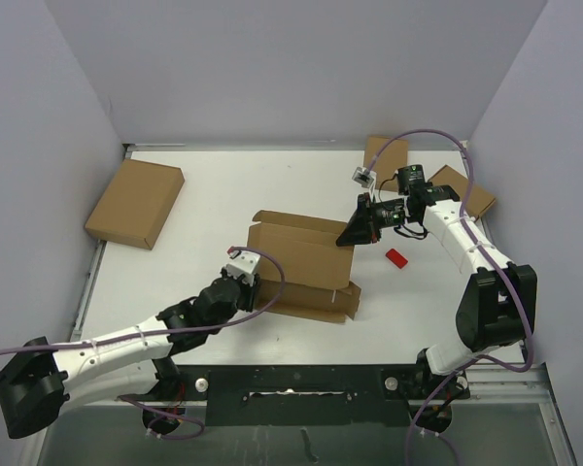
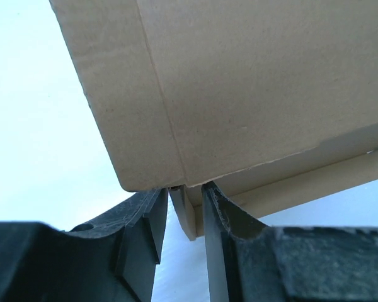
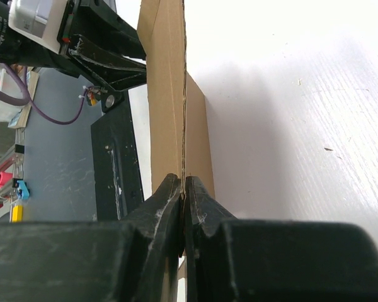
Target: Fold the paper box
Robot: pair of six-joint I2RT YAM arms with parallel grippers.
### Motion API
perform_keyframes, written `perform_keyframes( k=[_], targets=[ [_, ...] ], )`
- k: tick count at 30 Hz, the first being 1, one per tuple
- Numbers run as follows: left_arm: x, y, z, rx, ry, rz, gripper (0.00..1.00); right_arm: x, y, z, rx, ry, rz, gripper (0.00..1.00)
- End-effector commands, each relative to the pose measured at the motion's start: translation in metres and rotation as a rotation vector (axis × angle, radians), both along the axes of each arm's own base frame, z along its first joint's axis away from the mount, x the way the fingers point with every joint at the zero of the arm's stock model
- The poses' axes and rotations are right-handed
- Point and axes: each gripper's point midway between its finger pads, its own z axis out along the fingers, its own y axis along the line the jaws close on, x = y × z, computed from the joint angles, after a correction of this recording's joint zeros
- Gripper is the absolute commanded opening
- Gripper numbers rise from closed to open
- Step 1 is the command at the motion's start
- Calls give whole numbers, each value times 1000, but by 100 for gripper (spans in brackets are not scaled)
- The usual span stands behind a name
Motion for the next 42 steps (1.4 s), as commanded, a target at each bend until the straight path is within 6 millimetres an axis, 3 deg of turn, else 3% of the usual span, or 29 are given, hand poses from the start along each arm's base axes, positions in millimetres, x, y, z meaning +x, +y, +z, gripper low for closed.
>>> perform_keyframes(
  k=[1,7,14,21,26,29,33,42],
  targets=[
    [0,-3,-7,-9,22,11,28,0,0,9,5,-68,4,0],
    [4,2,-19,23,38,54,27,0,1,8,5,-66,4,0],
    [10,7,-19,43,34,107,0,0,0,8,4,-67,3,0],
    [13,10,-25,72,91,192,0,1,0,8,3,-66,1,0],
    [15,3,-24,59,90,186,0,1,0,10,6,-69,1,0],
    [11,-2,-16,11,88,156,21,0,-1,11,7,-75,1,0],
    [-3,-9,1,-83,108,78,38,2,-5,11,4,-85,-6,0],
    [-55,-21,60,-366,128,-184,77,7,-20,17,37,-108,-21,0]
  ],
)
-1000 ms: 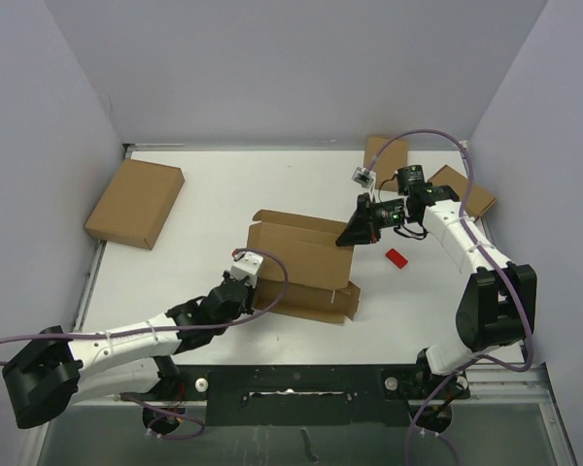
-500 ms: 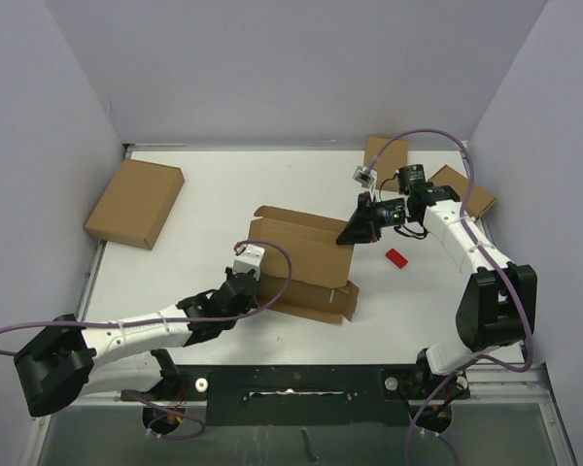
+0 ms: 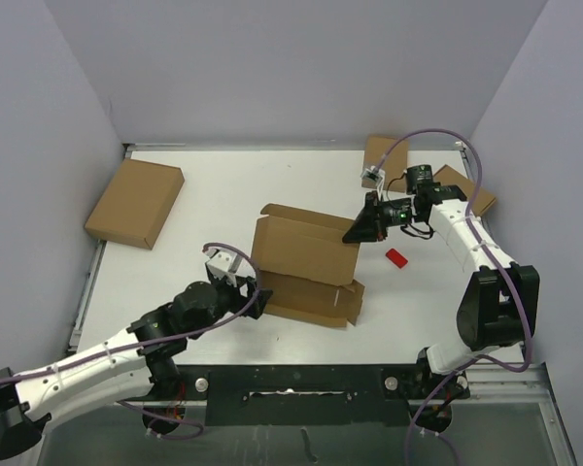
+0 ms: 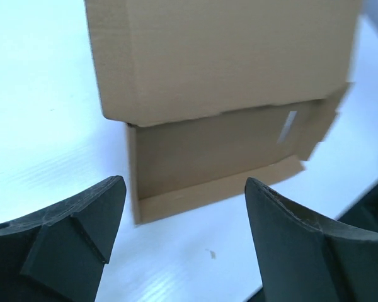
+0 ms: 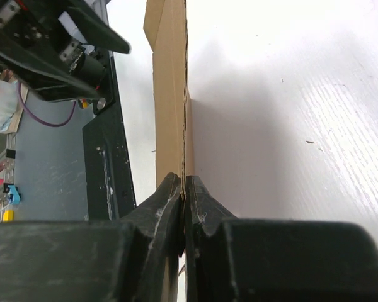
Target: Fold the paper box
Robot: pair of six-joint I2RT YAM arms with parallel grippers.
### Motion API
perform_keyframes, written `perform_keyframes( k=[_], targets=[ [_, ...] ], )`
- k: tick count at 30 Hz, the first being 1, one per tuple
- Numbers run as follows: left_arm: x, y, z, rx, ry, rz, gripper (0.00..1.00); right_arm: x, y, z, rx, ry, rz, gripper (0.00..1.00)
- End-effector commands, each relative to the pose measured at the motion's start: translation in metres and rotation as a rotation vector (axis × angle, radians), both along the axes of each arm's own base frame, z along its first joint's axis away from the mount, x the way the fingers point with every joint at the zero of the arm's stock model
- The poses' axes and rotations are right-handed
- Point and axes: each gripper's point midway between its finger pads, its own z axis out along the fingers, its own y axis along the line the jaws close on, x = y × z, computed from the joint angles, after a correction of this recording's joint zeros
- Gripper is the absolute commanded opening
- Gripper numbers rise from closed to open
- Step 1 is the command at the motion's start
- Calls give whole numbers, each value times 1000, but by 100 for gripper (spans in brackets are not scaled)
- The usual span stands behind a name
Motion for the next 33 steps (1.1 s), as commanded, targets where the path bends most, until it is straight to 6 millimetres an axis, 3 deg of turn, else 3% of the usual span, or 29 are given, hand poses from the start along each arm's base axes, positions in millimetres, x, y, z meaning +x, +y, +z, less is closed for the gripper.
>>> perform_keyframes(
  k=[1,5,11,15,23,33],
  targets=[
    [-31,-13,31,-156,17,-162,80,-2,-8,19,40,-91,15,0],
    [-35,-5,57,-208,19,-152,97,-1,-20,19,55,-107,10,0],
    [-27,-6,99,-266,-33,-191,98,-10,-28,24,55,-154,36,0],
    [-17,-17,116,-335,14,-268,98,-8,-46,26,64,-172,-2,0],
    [19,-9,121,-474,154,-238,97,1,-82,35,78,-196,-121,0],
    [24,-1,125,-487,180,-202,97,7,-80,46,76,-231,-126,0]
  ],
)
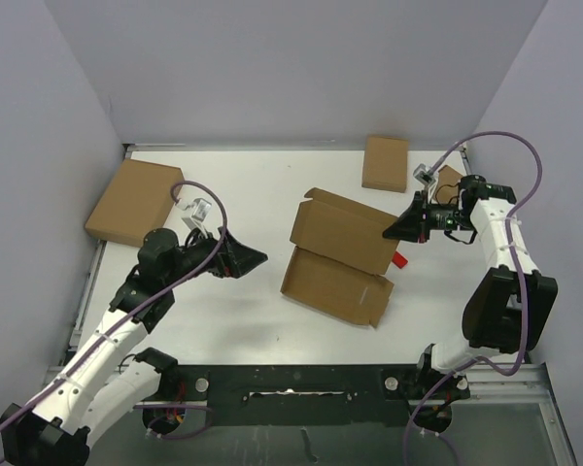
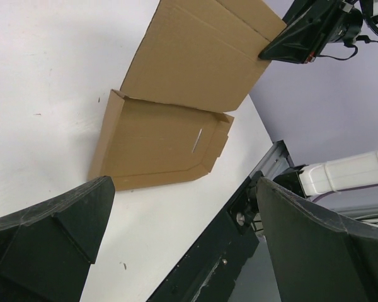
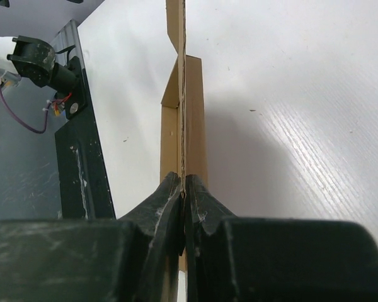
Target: Fold the paper box
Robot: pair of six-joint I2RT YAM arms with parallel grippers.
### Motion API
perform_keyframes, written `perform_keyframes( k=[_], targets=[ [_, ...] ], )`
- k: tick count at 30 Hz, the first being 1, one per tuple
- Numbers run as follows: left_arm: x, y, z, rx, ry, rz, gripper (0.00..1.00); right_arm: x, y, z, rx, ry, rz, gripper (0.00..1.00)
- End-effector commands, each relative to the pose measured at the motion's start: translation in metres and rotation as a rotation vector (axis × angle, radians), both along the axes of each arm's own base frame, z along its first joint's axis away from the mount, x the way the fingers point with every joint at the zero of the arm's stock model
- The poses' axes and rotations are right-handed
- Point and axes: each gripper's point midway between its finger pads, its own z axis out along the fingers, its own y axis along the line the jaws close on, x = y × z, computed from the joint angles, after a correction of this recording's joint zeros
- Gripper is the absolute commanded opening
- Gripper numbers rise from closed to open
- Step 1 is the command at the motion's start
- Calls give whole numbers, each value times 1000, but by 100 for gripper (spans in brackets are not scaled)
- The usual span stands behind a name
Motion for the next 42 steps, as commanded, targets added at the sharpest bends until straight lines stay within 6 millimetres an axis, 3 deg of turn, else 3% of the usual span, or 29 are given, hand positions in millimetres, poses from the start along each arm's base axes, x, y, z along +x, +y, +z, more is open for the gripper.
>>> perform_keyframes(
  k=[1,8,12,19,25,31,35,40,42],
  targets=[
    [-2,1,30,-59,-80,-1,97,2,13,36,33,-129,33,0],
    [-1,13,51,-164,-136,101,96,-6,48,50,5,-134,136,0],
    [2,21,54,-40,-160,112,97,-7,71,58,-28,-149,185,0],
    [10,29,61,163,-232,62,96,5,91,67,-56,-178,247,0],
    [35,35,42,335,-326,40,96,8,103,69,-53,-174,286,0],
    [59,24,62,180,-385,-93,89,8,104,70,-58,-179,291,0],
    [73,22,58,97,-384,-151,84,8,105,74,-50,-179,293,0],
    [76,9,55,21,-386,-242,76,8,106,76,-41,-177,296,0],
    [80,7,52,10,-372,-247,68,7,107,76,-40,-175,299,0]
  ],
)
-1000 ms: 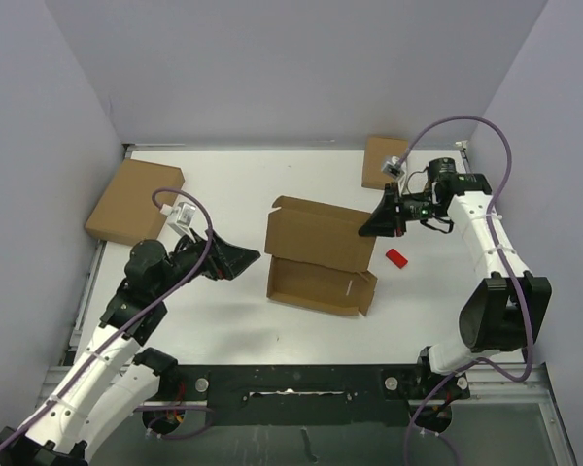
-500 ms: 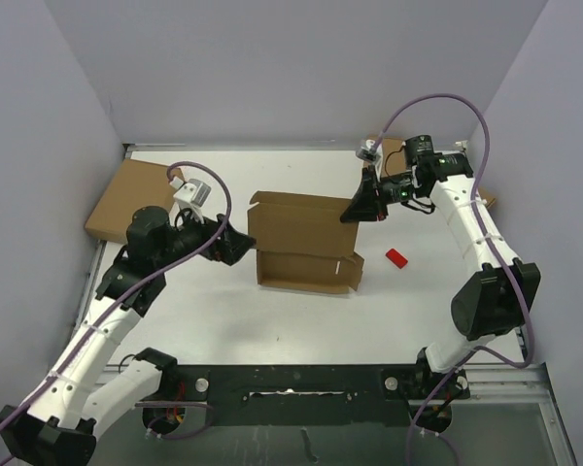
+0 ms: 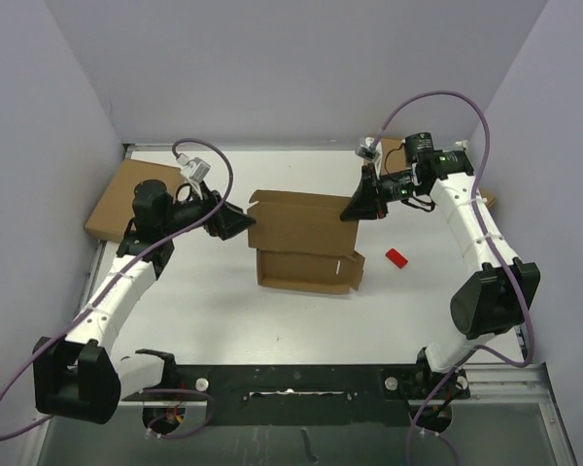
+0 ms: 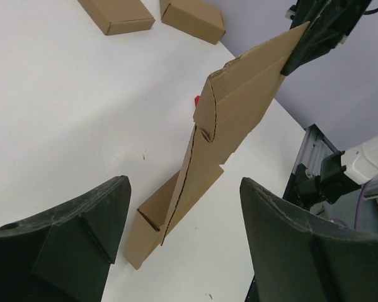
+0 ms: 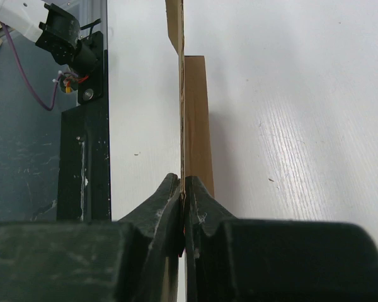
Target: Fold the paper box
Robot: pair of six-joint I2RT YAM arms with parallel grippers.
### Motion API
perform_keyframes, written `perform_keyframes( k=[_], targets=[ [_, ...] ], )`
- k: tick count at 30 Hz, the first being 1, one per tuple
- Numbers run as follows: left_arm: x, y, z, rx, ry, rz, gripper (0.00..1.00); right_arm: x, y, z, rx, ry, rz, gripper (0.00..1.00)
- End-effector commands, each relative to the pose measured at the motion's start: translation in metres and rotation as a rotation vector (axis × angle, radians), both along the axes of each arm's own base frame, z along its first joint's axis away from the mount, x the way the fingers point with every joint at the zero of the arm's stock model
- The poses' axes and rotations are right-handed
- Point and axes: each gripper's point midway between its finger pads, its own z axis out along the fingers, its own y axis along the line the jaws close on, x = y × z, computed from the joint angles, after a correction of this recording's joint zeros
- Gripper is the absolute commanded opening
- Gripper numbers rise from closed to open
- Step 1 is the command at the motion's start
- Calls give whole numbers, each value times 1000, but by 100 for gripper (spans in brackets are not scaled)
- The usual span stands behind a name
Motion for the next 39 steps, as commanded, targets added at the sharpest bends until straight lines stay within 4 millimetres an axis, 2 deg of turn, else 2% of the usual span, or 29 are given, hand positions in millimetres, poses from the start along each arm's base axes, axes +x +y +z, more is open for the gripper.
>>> perform_keyframes(
  k=[1,9,18,21,27,32,35,39],
  targets=[
    [-1,-13,26,-78,-101,-114,65,-3,6,18,43,-24,26,0],
    [7,-23,7,-87,-39,-136,45,-3,12,14,39,-12,42,0],
    [1,-30,7,-134,-47,-185,1,-5,15,12,48,-6,61,0],
    [-1,-28,10,-146,-64,-158,0,-5,15,11,48,-6,63,0],
    [-2,-20,11,-174,-52,-66,0,-2,7,12,34,-28,36,30],
    [-5,-13,6,-191,-27,10,0,7,-16,27,54,-69,-36,64],
    [-6,-9,0,-192,7,50,0,11,-34,39,79,-99,-87,74],
    [-5,-2,-6,-198,42,110,0,10,-51,43,85,-141,-135,77]
  ],
)
